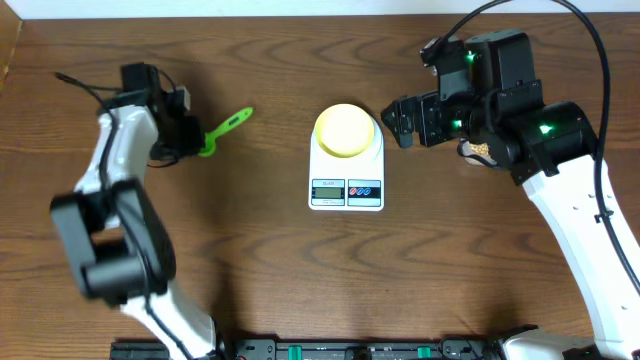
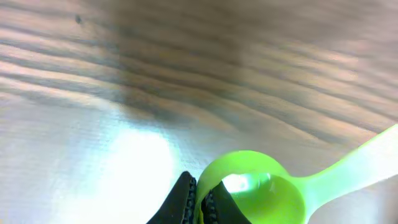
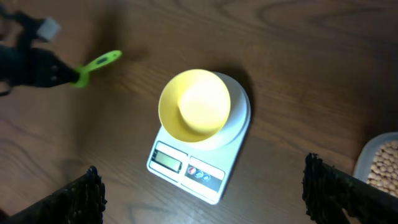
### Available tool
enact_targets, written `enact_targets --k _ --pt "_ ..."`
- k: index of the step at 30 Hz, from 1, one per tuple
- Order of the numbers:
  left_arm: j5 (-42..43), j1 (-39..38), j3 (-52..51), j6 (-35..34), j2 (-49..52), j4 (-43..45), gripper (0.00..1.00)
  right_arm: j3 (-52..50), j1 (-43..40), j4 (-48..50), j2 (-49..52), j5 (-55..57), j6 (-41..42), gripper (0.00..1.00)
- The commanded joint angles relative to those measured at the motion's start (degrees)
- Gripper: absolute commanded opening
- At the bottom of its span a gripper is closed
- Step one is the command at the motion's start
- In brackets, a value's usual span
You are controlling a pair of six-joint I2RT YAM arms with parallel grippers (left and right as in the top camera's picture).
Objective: Scoop item into bowl and weigh 50g on scale
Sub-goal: 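Close the left gripper on the green scoop's bowl end, then lift the scoop with the left gripper and bring it over the scale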
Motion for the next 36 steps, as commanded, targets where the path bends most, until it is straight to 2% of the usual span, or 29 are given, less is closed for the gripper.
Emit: enact_targets --k 1,8,13,21,25,31,36 --pt "3.7 -0.9 1.7 3.8 -10.6 -2.8 0.07 1.2 -1.6 -0.2 0.0 0.4 2.8 0.99" --pt "3.7 -6.2 1.7 4.2 -24.8 -5.5 0.07 1.2 -4.1 -1.9 0.0 -1.7 -4.3 0.99" --pt "3.7 -11.3 1.7 4.0 -30.0 -5.5 0.07 1.2 -4.1 -1.2 0.0 -1.7 -6.1 0.99" --pt "3.5 -16.5 1.6 2.5 -30.4 -5.6 0.07 1.2 -4.1 -0.5 1.3 -3.7 -6.2 0.99" --pt "3.4 -17.0 1.3 2.8 -29.7 -6.9 0.07 1.2 -4.1 1.6 1.6 -11.0 -7.0 0.98" --pt "3.5 -17.0 1.3 7.8 -29.1 -12.5 0.07 1.2 -4.8 2.1 1.6 -22.7 -6.9 0.95" --pt "3.5 -17.7 1.3 9.5 -29.1 -13.4 0.07 1.2 -6.3 2.2 1.7 -31.7 -5.8 0.96"
